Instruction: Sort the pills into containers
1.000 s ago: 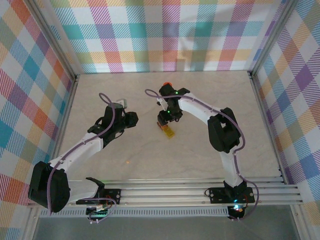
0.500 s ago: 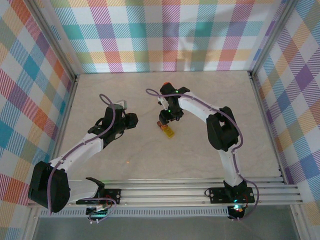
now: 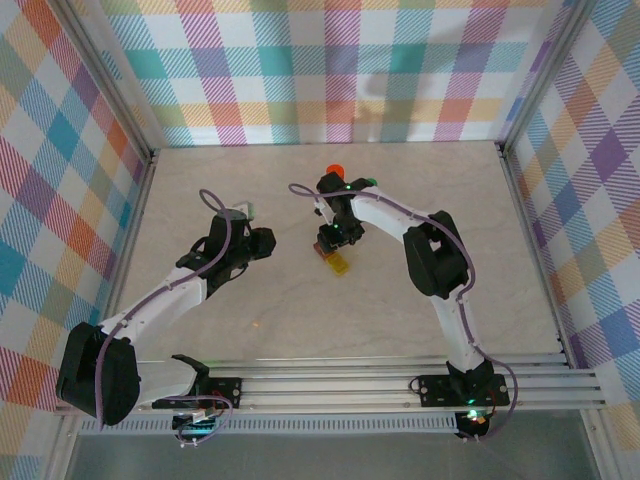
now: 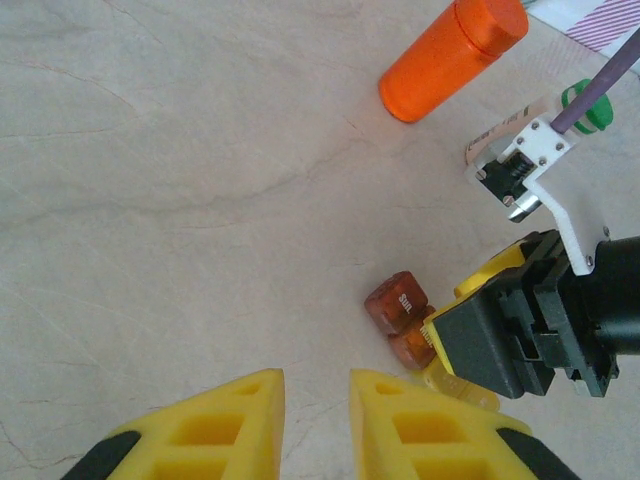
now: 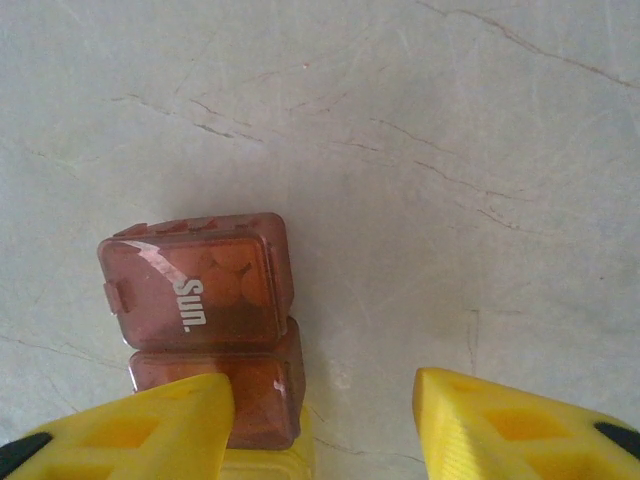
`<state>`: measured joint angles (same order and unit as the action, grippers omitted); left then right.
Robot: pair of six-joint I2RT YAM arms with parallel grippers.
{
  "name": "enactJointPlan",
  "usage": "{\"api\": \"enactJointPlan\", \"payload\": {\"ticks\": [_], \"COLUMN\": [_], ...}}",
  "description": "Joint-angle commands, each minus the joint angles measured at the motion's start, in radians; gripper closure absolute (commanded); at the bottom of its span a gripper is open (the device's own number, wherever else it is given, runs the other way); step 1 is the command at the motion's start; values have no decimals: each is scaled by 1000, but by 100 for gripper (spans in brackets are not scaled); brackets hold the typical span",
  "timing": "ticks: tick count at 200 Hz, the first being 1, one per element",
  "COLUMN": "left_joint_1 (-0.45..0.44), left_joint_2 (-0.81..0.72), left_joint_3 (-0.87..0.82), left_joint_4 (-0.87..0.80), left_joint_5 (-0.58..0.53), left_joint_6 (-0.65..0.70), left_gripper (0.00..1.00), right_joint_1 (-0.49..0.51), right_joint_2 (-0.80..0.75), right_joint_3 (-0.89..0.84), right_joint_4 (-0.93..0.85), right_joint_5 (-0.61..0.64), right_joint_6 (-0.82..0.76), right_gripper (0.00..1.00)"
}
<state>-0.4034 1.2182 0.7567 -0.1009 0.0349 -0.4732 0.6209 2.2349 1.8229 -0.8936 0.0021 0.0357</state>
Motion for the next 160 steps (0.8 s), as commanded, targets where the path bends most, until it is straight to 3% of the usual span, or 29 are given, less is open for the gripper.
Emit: {"api": "enactJointPlan", "payload": {"ticks": [1,75,160], "left_joint_1": [9,9,9], "left_joint_2": [3,-79,-110], "left_joint_3": [-5,-6,-19], "left_joint_4": [18,-24,-37], "left_joint_5": [-9,-67,-90], "left_joint_6": [24,41,48], "left_gripper": [76,75,75], "right_joint_1": [-3,6,72], "right_joint_2": [46,-68,-135], "right_joint_3": [-23,11,-153], "right_joint_4": [-15,-47,-36], "right_joint_5": [20,-59,75], "right_joint_6": [-22,-43,-130], "right_gripper": [46,40,30]}}
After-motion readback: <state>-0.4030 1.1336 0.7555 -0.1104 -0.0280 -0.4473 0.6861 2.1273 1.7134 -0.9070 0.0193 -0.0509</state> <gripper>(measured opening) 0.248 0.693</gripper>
